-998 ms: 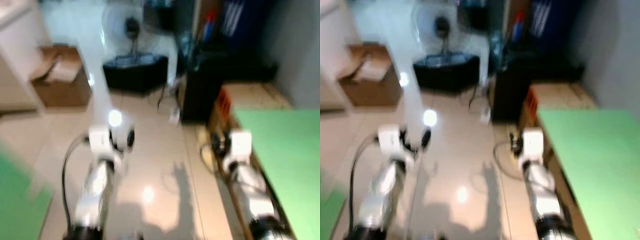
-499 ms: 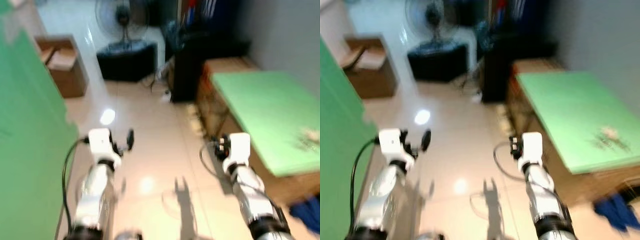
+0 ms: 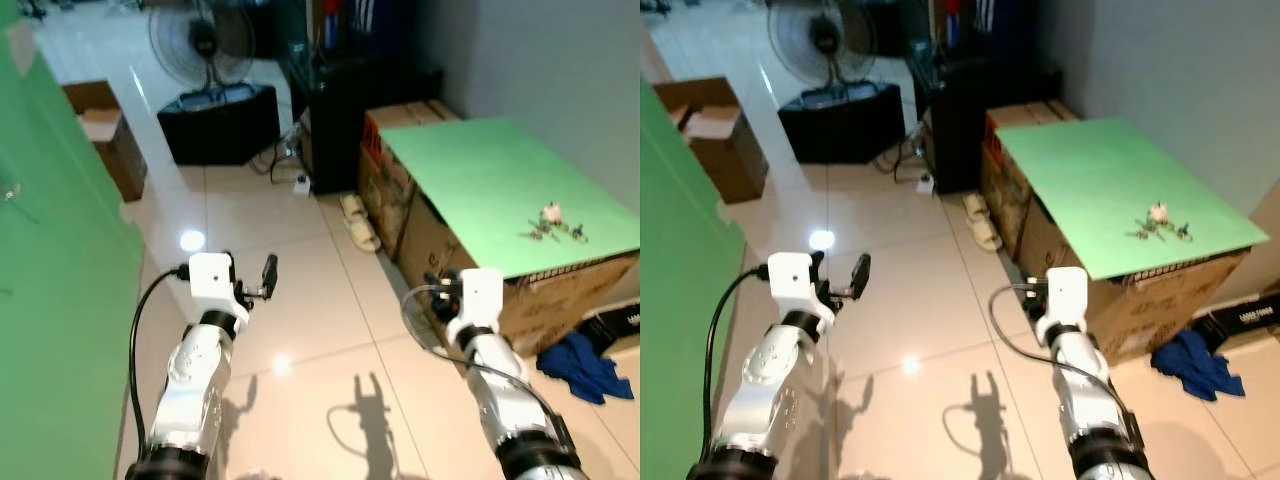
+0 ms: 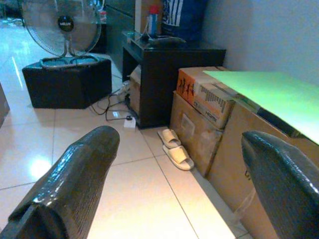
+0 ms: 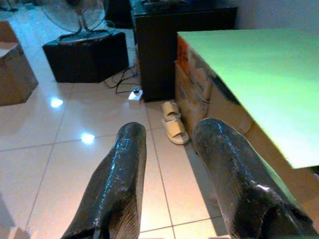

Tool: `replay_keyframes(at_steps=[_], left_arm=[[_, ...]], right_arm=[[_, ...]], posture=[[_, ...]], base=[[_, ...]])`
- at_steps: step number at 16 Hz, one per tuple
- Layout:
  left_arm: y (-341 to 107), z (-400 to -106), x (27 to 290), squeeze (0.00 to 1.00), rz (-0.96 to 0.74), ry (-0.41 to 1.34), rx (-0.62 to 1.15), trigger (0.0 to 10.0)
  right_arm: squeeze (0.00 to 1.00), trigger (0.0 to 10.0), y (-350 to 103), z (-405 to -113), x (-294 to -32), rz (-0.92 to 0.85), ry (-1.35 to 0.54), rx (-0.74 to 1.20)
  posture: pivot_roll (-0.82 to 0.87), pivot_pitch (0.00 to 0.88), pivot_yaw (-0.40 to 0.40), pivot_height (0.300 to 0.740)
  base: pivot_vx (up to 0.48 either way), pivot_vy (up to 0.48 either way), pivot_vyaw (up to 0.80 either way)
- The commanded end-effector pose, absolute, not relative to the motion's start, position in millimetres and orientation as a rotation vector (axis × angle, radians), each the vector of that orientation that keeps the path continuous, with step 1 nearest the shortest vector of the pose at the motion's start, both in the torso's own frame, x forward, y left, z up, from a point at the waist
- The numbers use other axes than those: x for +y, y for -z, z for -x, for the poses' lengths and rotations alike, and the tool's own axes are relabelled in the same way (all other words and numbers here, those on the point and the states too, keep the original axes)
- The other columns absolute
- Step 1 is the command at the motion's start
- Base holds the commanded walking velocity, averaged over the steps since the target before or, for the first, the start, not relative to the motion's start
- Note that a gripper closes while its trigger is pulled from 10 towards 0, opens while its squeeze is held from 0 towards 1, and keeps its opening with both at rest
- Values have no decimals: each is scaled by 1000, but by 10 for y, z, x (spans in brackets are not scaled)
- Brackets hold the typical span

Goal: Hang keys on a hook

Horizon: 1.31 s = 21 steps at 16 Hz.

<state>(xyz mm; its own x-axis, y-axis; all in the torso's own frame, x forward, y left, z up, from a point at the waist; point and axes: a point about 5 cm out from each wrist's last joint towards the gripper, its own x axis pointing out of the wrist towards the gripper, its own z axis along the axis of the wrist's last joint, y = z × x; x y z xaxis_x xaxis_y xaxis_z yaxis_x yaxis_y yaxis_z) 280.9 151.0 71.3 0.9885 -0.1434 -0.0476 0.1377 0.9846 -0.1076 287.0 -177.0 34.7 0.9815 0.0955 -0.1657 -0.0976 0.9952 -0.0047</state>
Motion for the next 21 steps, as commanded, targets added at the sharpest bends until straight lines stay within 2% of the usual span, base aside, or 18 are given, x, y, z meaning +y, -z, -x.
replay_keyframes(at_steps=[1, 21], left_arm=[[-731, -2815, 1517, 0, 94, 143, 47, 10000], [-742, -2848, 1502, 0, 87, 166, 49, 10000]], right_arm=[[0, 10000, -332, -2886, -1736, 20, -110, 184], [0, 10000, -279, -2909, -1743, 38, -111, 210]], posture=[[-134, 0, 37, 740], [-128, 0, 41, 740]], base=[[0, 0, -756], [0, 0, -590]])
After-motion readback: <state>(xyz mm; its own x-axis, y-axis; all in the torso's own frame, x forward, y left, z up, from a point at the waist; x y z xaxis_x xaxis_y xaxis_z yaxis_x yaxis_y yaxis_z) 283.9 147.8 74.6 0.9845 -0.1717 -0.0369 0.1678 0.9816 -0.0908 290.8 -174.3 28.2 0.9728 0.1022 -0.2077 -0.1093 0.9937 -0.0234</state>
